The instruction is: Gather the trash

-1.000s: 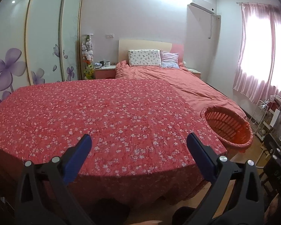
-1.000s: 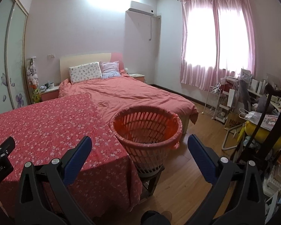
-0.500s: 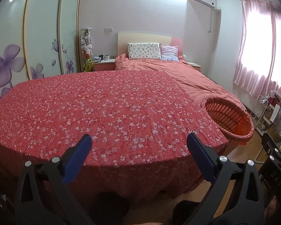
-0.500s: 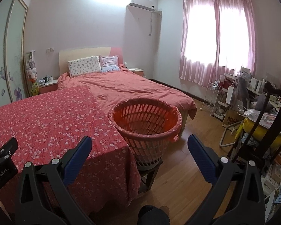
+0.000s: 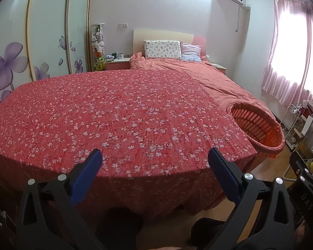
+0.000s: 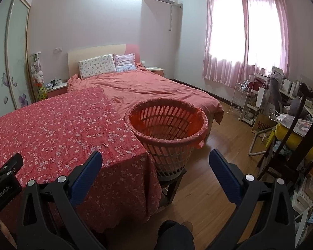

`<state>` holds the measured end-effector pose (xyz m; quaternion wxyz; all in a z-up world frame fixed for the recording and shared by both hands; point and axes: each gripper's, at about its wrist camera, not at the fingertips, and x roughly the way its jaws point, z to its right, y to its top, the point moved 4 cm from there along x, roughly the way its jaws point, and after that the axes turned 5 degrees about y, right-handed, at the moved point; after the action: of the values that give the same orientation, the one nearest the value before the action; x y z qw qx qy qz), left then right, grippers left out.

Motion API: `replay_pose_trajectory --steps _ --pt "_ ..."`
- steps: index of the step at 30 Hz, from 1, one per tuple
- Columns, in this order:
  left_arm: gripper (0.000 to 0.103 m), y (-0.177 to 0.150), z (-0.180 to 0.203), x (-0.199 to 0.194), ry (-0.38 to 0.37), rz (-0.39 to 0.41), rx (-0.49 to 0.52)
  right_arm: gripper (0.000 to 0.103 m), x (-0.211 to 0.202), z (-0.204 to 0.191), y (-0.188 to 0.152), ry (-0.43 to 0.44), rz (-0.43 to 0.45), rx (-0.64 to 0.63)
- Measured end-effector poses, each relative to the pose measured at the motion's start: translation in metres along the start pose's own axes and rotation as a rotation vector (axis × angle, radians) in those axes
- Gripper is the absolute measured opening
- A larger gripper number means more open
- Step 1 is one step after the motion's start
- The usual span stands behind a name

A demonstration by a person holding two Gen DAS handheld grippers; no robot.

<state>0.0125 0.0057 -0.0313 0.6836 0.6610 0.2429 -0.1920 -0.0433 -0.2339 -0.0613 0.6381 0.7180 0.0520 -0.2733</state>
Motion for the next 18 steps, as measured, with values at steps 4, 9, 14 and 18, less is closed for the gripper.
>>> replay_pose_trajectory --steps 4,9,14,18 --pt "0.099 -0.0005 -0.0007 0.0001 0.0 -0.004 -0.002 0.101 -0.0003 0.0007 0.001 0.0 0.001 0.0" --pt "0.099 -0.0007 -0.0003 -0.0002 -0.001 -0.005 -0.002 0.101 -0.0003 0.0003 0.001 0.002 -0.001 0.002" --pt "0.099 -0.0011 -0.0012 -0.0026 -0.002 -0.003 -0.004 0.101 -0.0018 -0.0009 0.002 0.005 0.001 0.002" --pt "0.099 0.0 -0.0025 -0.0071 0.002 0.012 -0.006 0.101 -0.0027 0.0001 0.0029 0.007 0.006 0.002"
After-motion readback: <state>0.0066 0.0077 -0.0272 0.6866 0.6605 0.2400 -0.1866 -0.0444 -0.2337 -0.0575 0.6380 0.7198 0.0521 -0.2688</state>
